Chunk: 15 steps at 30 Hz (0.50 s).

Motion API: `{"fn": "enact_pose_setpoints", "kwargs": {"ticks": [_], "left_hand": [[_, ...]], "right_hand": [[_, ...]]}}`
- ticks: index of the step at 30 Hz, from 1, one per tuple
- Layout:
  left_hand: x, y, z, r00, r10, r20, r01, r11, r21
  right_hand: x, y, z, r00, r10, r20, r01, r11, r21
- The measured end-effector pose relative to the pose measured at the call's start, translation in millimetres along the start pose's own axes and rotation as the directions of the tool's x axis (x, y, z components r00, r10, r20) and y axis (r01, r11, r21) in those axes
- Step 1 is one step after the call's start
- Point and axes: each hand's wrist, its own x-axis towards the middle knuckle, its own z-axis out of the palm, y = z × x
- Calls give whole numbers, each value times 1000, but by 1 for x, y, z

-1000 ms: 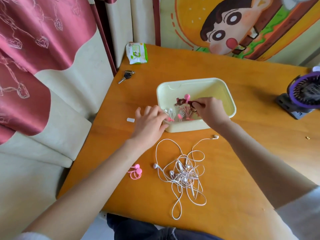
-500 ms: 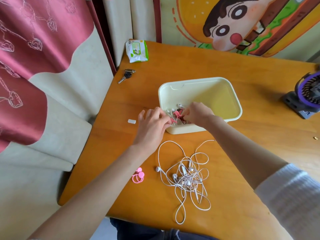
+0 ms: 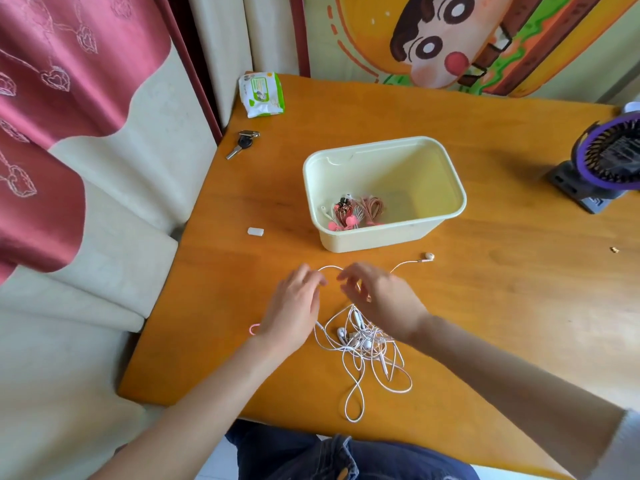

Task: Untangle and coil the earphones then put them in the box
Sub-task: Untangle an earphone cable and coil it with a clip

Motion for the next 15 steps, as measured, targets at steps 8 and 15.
{"fn": "enact_pose_setpoints", "kwargs": {"ticks": [8, 15], "left_hand": [[-60, 1, 42, 928, 30, 371, -52, 997, 50], [-83, 3, 47, 964, -26, 263, 3, 996, 87]], "right_hand": [[-64, 34, 41, 911, 144, 387, -83, 982, -171], [-84, 64, 22, 953, 259, 159, -268, 963, 34]]}}
